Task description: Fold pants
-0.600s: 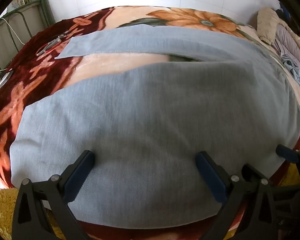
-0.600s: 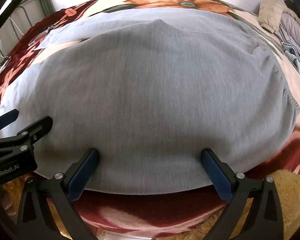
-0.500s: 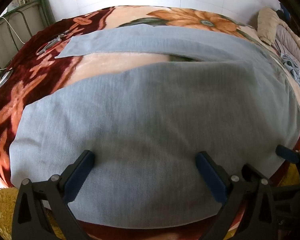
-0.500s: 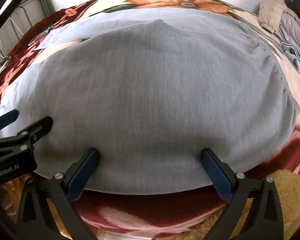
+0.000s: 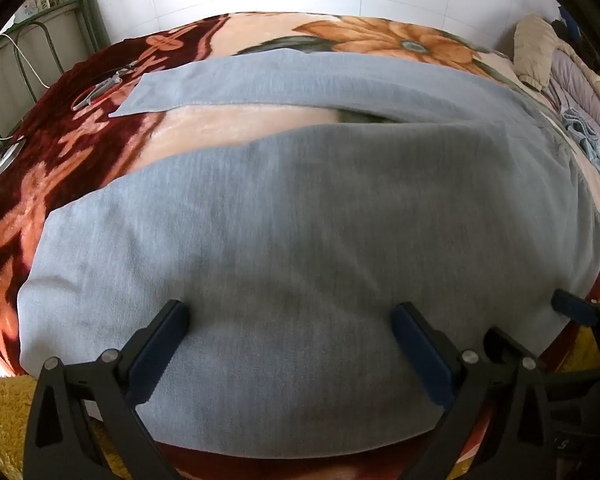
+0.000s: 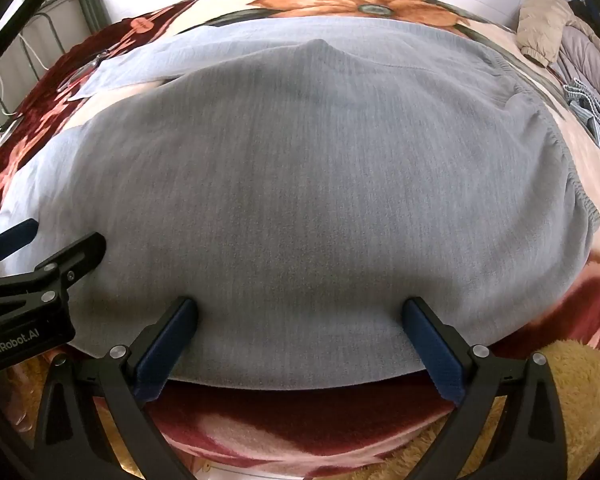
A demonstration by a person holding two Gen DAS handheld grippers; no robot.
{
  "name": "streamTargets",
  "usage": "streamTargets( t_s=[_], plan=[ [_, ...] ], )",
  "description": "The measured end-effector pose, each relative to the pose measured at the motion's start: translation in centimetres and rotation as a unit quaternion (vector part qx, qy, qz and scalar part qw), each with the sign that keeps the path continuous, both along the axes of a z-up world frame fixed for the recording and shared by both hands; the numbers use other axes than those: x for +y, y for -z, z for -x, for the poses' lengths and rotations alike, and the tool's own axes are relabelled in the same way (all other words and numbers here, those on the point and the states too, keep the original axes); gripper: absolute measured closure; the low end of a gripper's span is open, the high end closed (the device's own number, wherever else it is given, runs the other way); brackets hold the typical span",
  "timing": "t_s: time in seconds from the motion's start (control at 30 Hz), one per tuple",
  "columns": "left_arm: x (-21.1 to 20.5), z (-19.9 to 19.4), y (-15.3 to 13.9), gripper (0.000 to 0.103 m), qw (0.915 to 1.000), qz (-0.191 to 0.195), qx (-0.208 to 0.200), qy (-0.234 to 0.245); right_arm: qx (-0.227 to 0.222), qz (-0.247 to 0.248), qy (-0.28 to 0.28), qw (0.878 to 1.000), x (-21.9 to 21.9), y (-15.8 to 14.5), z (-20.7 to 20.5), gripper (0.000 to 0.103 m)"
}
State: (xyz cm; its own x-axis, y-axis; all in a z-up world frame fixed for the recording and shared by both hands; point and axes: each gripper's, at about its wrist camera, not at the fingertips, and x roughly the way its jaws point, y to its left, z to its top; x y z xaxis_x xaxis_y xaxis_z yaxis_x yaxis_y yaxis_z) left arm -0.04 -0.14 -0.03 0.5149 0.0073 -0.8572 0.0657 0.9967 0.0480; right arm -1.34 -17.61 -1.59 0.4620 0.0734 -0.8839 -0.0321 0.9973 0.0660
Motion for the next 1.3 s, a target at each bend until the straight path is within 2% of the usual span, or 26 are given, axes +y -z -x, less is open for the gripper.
streamTargets(
  t_s=[1.3],
  plan=[
    [-0.57, -0.09, -0.32, 0.000, 1.0000, 0.004, 0.003, 0.001, 0.011, -0.001, -0.002, 1.000, 0.02, 0.03, -0.69, 0.000]
  ],
)
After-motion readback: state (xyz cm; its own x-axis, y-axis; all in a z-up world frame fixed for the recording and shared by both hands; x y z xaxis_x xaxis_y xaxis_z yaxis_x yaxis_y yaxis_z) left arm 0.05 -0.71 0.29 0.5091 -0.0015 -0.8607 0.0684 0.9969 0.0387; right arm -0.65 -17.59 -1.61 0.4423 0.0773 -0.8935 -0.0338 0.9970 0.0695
